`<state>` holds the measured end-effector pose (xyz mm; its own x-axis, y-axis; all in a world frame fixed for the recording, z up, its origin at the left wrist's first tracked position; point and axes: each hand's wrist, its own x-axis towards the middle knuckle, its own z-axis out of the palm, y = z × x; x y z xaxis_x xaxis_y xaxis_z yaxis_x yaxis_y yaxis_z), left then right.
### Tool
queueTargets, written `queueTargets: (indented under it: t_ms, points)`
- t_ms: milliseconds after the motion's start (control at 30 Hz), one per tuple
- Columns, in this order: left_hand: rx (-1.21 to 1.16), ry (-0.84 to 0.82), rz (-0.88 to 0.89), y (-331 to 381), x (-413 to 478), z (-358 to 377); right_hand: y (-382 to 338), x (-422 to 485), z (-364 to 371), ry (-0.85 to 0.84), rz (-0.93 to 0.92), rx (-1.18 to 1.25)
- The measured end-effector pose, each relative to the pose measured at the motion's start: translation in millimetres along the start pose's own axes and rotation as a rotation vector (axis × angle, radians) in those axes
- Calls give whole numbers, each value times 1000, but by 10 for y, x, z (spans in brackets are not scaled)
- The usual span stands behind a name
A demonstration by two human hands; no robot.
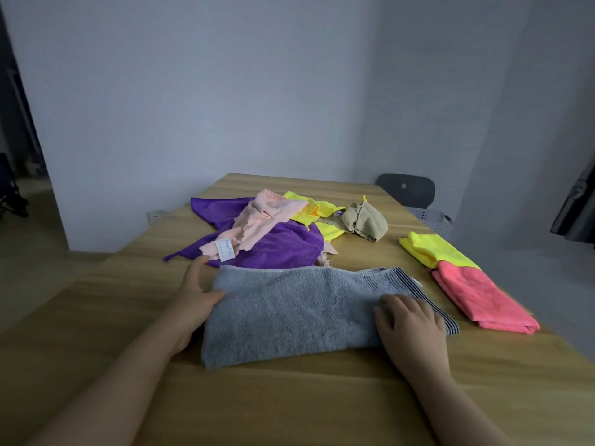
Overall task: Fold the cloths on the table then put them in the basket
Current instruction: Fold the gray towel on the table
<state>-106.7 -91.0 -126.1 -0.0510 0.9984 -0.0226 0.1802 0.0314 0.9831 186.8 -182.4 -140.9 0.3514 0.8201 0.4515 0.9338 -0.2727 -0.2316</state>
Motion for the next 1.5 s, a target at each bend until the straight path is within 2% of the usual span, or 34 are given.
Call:
queueTargets:
  t_ms: [67, 133, 267, 333, 433, 533, 700, 867, 1000, 1133, 1200, 1333, 1433, 1500]
  points:
    - [88, 51, 25, 1, -34, 27, -75, -88, 0, -24, -62, -12]
    - [105, 20, 28, 5, -94, 13, -97, -120, 7, -51, -37, 15]
    - [12, -298, -67, 20, -290, -102, 17, -79, -62, -94, 247, 134]
    - [45, -374, -95, 10, -357, -137, 39, -63, -66, -141, 327, 142]
    - [12, -344, -88, -20, -387, -179, 20, -54, -79, -177, 369, 149]
    - [-105, -287, -165, -17, -358, -339, 81, -52, -113, -178, 466, 160]
    - [164, -309, -118, 56, -343, -470, 128, -79, -114, -168, 497, -22]
    - [134, -325, -81, 26, -354, -445, 162, -23, -97, -192, 532, -20]
    - [68, -370, -129, 6, -396, -460, 165, 41, -101, -210, 602, 115]
    - [56, -370, -127, -5, -385, -401, 120, 150, -167, -47, 675, 581]
    - [45, -359, -135, 0, -380, -362, 30, 212, -269, 75, 618, 765]
    - [-7, -329, -159, -15, -381, -348, -399, 353, -520, 264, 394, 862]
    - [-98, -332, -213, -11, -370, -373, -886, 317, -657, 252, 115, 909]
    - [-100, -317, -230, 0, -362, -380, -1229, 185, -677, 153, -58, 943]
